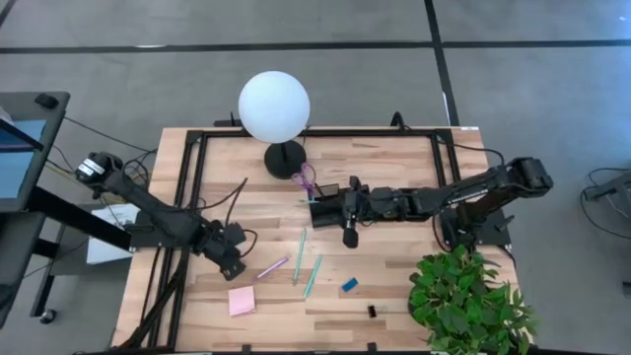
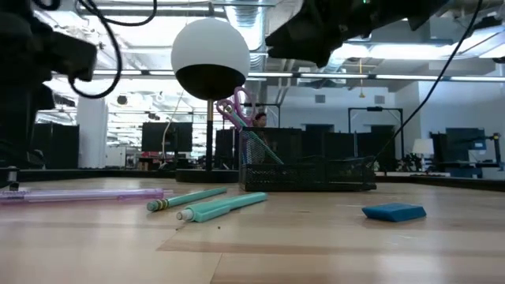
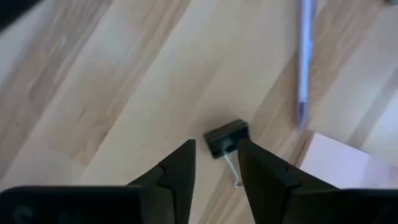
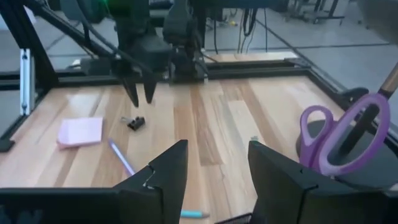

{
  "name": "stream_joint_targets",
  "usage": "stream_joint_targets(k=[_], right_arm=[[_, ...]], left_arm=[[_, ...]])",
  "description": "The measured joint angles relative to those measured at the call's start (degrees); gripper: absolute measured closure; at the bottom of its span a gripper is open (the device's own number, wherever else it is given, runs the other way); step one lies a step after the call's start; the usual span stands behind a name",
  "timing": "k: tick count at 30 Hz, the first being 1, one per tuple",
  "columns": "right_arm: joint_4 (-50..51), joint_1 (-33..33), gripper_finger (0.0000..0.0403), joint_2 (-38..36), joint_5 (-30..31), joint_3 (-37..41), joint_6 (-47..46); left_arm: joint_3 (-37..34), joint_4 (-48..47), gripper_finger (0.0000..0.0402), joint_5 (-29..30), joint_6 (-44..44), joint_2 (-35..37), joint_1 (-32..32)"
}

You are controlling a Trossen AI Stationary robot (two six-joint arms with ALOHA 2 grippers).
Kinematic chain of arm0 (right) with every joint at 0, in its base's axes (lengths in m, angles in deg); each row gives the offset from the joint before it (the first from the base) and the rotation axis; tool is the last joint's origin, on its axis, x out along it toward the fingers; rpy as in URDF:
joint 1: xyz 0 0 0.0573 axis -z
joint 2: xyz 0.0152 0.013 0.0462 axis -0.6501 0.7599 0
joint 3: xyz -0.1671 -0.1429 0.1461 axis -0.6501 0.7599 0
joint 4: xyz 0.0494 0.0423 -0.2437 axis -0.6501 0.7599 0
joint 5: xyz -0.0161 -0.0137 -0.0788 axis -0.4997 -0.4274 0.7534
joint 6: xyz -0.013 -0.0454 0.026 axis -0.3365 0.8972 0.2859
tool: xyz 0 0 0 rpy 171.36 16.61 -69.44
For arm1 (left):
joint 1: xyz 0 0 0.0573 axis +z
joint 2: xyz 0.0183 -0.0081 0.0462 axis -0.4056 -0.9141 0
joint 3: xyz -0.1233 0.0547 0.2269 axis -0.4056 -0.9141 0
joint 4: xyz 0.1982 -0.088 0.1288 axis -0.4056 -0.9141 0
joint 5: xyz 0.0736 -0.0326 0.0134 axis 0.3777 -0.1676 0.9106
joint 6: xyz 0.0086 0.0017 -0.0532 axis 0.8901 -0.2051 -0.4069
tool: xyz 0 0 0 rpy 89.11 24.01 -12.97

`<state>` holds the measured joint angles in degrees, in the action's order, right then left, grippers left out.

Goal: Pick and place office supplies into organizer
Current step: Put the top black binder clip into the black desk organizer

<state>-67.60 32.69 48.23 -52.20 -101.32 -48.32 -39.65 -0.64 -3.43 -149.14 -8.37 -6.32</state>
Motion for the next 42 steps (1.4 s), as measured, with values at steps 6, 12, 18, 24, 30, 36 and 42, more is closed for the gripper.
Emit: stream_joint_targets(k=[6,12,18,24,30,36,42], right_arm=[[0.35,0.09,0.0243,-0.03,0.01,0.0,0.02],[0.8,0.09,0.0246,-0.03,0.01,0.0,0.02],[0.86,0.11,0.0246,-0.03,0.01,0.0,0.02],[0.93,0.11,0.0251,-0.03,0.01,0.0,0.02],[1.35,0.11,0.0252,-0.03,0.01,0.0,0.02],[1.89,0.11,0.0256,-0.03,0.01,0.0,0.01],[1.93,0.11,0.0261,-0.03,0.01,0.0,0.02]], left_arm=[[-1.5,2.85,0.0231,-0.25,-2.58,0.0,-1.23],[-3.0,4.09,0.0191,-0.1,-6.94,0.0,-1.26],[-5.04,11.32,0.018,1.43,-8.41,0.02,-2.11],[-6.89,15.54,0.018,1.66,-10.06,0.02,-3.56],[-6.89,12.87,0.018,2.91,-12.67,0.02,-4.79],[-6.89,13.49,0.018,4.69,-12.85,0.02,-5.82],[-6.89,14.07,0.018,5.1,-14.12,-3.24,-6.86]])
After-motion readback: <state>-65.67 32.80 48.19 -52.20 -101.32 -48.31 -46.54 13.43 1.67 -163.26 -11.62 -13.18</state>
